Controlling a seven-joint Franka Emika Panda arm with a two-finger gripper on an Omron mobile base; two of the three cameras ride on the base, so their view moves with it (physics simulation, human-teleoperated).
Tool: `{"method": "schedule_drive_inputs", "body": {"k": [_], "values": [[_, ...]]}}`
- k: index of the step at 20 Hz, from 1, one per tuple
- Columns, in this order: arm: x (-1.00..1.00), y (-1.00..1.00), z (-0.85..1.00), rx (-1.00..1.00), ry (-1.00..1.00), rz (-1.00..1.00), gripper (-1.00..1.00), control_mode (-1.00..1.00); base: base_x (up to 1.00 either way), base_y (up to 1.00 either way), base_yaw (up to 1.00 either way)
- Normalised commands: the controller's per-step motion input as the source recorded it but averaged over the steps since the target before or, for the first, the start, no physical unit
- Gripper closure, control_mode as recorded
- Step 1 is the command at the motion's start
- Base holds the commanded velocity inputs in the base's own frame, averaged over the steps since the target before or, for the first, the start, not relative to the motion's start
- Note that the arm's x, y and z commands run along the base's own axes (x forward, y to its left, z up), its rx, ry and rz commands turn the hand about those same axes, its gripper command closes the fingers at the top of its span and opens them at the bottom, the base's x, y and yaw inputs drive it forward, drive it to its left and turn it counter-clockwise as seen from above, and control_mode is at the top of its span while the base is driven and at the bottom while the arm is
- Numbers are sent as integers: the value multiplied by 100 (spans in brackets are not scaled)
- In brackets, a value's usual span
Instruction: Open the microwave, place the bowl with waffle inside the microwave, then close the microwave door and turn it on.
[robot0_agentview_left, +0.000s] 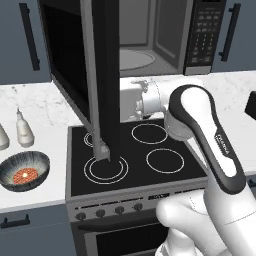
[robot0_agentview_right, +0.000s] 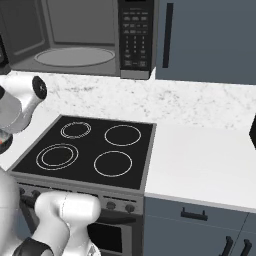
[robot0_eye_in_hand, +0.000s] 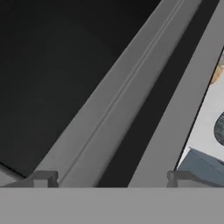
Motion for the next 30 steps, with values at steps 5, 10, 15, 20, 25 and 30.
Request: {"method": "schedule_drive_inputs", "body": {"k": [5, 10, 15, 20, 25, 30], "values": [[16, 78, 0, -9, 10, 2, -100, -100, 0, 0, 0], [2, 9, -1, -1, 10, -10, -100, -100, 0, 0, 0], [0, -89, -40, 0, 33, -28, -100, -100, 0, 0, 0], [24, -49, -84, -11, 28, -7, -100, -100, 0, 0, 0], [76, 3, -98, -24, 32, 2, -100, -100, 0, 0, 0], [99, 18, -89, -8, 33, 9, -100, -100, 0, 0, 0]]}}
